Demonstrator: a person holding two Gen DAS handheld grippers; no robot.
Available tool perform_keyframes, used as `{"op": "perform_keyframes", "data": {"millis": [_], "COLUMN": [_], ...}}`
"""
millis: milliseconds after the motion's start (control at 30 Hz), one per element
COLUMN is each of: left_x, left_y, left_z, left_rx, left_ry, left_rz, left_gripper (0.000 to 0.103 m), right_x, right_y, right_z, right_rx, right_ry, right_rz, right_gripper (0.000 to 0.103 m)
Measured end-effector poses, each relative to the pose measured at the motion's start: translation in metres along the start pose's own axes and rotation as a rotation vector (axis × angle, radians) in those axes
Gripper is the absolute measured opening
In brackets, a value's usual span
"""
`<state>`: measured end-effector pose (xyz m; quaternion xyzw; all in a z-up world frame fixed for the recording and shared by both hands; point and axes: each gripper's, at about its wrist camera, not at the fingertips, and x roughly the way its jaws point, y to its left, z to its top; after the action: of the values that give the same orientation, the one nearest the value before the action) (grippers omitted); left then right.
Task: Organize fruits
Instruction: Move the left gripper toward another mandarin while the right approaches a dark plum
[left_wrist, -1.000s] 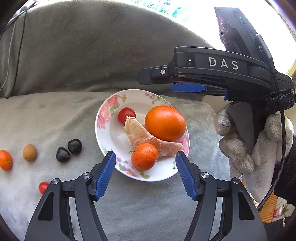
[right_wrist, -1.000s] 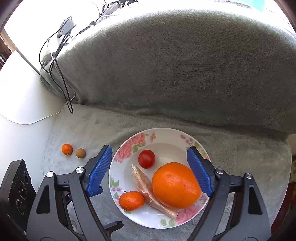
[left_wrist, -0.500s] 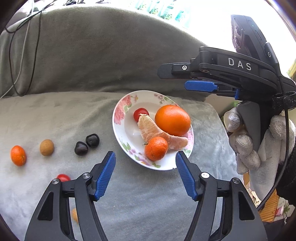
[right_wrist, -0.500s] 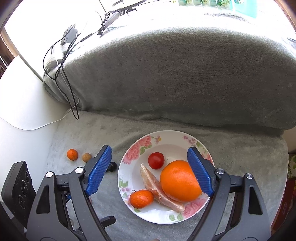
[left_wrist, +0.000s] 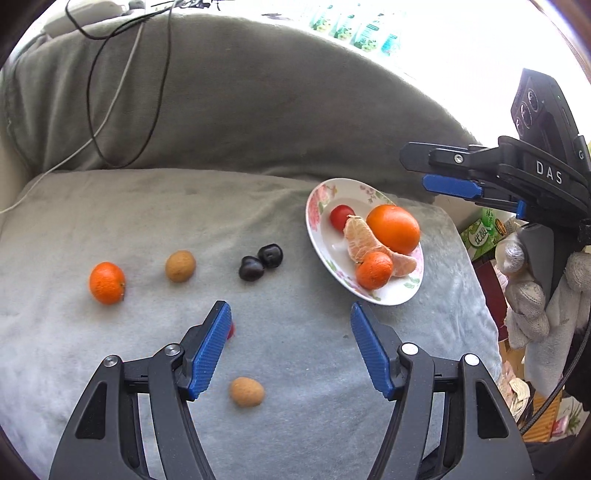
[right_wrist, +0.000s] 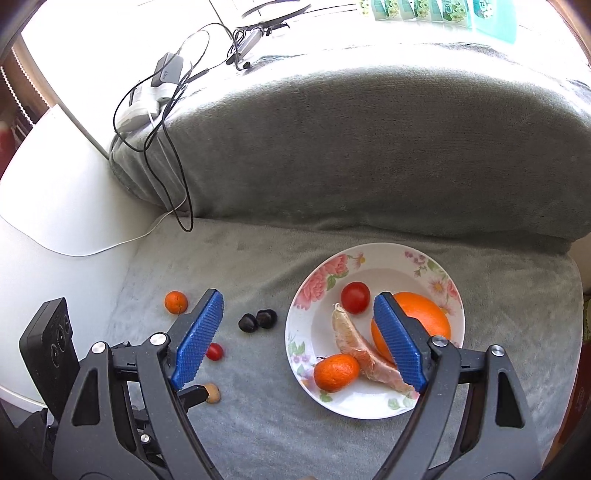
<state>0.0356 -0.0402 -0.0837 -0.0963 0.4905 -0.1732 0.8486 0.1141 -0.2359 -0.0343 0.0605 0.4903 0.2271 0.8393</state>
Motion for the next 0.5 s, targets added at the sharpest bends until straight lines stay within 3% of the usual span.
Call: {"op": "perform_keyframes", "data": {"millis": [333,500], "left_x": [-0.021,-0.026], "left_y": [0.054,0.081], "left_z": [-0.009,-0.01], "left_rx": [-0.053,-0.071], "left_ry": [-0.018,-0.022], "left_rz": [0.063,0.083], "left_gripper": [0.067,0.067], "right_x": [0.021,0.042], "right_y": [0.036,0.049], "right_z": [-0.021,-0.029], "right_rx": [-0.001,0.034], "right_ry": [0.066,0.107], "right_rz": [0.037,0.045], "right_gripper": [0.086,0.072]}}
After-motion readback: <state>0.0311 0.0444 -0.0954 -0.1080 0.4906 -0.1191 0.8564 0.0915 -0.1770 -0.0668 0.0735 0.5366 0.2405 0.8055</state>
